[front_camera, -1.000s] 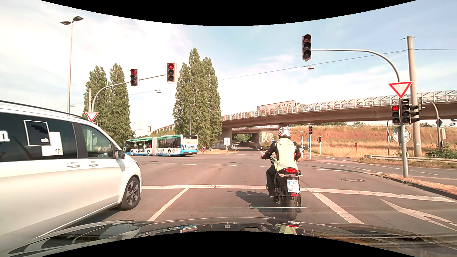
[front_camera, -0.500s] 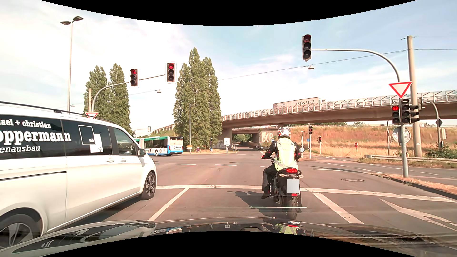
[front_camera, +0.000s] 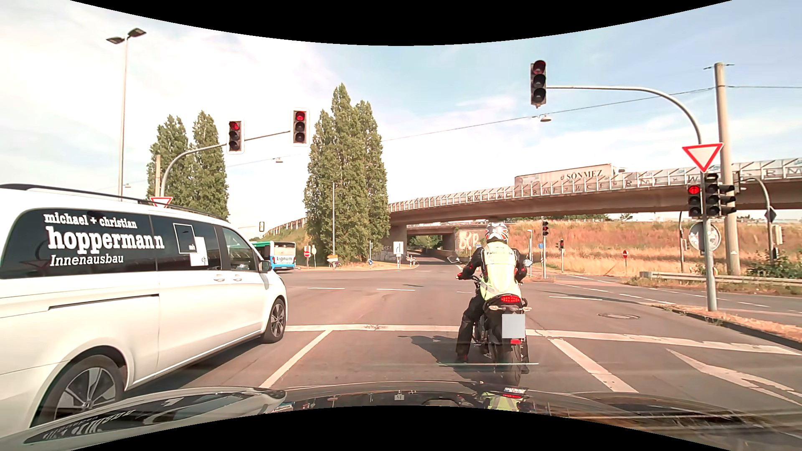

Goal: Follow the waypoints while adhering to traffic rules and regulations

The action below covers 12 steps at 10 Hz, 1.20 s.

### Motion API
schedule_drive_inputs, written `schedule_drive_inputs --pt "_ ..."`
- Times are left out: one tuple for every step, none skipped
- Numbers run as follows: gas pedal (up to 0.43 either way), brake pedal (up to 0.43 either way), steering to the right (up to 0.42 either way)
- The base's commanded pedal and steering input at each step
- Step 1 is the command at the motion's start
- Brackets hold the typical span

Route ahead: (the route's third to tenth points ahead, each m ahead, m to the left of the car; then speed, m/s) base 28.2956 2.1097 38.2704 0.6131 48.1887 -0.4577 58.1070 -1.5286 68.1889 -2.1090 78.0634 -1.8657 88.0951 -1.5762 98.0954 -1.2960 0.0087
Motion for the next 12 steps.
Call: schedule_drive_inputs --pt "0.000 0.000 0.128" --pt "0.000 0.000 0.128" --pt "0.000 0.000 0.128" --pt "0.000 0.000 0.128" --pt "0.000 0.000 0.128" --pt "0.000 0.000 0.128" --pt "0.000 0.000 0.128" --pt "0.000 0.000 0.128" --pt "0.000 0.000 0.128" --pt "0.000 0.000 0.128" --pt "0.000 0.000 0.128" --pt "0.000 0.000 0.129"
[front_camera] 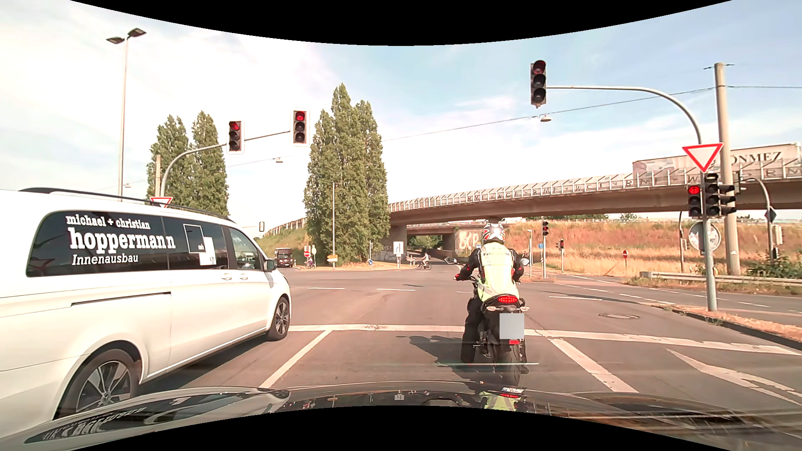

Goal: Follow the waypoints while adhering to traffic rules and regulations

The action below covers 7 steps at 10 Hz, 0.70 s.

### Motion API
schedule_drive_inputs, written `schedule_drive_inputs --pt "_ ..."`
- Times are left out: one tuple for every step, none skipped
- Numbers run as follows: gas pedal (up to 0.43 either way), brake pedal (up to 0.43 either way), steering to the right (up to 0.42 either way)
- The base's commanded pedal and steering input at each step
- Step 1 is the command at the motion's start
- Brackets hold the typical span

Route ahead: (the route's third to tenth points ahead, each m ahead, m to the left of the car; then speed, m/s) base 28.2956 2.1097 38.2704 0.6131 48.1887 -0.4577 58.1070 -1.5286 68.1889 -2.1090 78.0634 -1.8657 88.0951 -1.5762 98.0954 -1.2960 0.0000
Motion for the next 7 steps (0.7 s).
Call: schedule_drive_inputs --pt "0.000 0.000 0.129" --pt "0.000 0.000 0.129" --pt "0.000 0.000 0.129" --pt "0.000 0.000 0.129" --pt "0.000 0.000 0.129" --pt "0.000 0.000 0.129" --pt "0.000 0.000 0.129"
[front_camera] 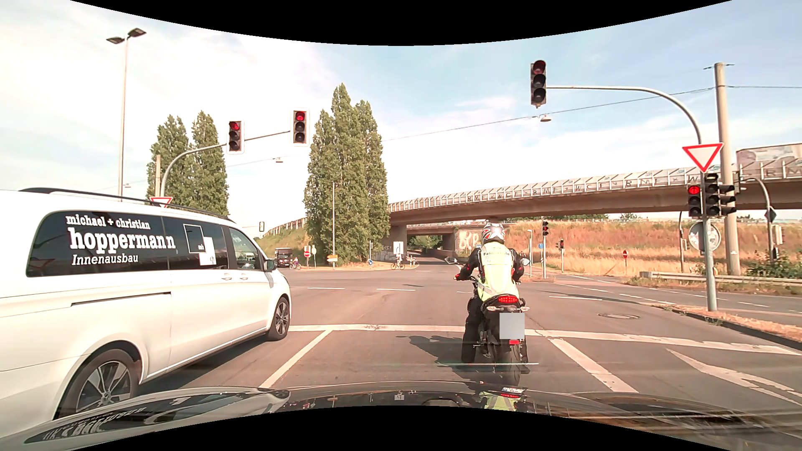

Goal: Follow the waypoints while adhering to traffic rules and regulations

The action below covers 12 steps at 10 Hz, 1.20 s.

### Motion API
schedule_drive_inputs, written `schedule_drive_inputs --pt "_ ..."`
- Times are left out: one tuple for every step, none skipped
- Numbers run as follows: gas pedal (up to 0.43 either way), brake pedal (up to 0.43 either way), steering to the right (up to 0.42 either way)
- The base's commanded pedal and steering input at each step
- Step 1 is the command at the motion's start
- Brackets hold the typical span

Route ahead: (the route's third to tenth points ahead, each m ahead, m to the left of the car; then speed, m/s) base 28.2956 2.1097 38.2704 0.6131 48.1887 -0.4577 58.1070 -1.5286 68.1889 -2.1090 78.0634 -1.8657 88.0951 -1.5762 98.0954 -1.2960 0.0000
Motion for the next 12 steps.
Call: schedule_drive_inputs --pt "0.000 0.000 0.129" --pt "0.000 0.000 0.129" --pt "0.000 0.000 0.129" --pt "0.000 0.000 0.129" --pt "0.000 0.000 0.129" --pt "0.000 0.000 0.129" --pt "0.000 0.000 0.129" --pt "0.000 0.000 0.129" --pt "0.000 0.000 0.129" --pt "0.000 0.000 0.129" --pt "0.000 0.000 0.129" --pt "0.000 0.000 0.129"
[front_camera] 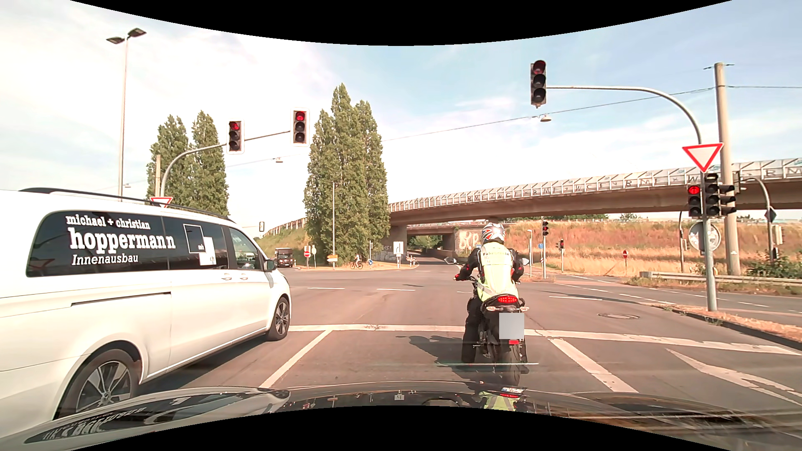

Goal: Follow the waypoints while adhering to traffic rules and regulations

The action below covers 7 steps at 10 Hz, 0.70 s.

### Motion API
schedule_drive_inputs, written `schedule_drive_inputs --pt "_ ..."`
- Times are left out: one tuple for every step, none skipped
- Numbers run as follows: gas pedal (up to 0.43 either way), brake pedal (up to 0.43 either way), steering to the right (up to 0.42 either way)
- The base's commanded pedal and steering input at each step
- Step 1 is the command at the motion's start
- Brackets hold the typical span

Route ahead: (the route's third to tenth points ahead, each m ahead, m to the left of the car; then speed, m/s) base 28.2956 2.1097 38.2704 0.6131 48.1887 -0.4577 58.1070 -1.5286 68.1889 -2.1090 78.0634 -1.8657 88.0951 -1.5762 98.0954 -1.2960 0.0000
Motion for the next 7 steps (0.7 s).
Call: schedule_drive_inputs --pt "0.000 0.000 0.129" --pt "0.000 0.000 0.129" --pt "0.000 0.000 0.129" --pt "0.000 0.000 0.129" --pt "0.000 0.000 0.129" --pt "0.000 0.000 0.129" --pt "0.000 0.000 0.129"
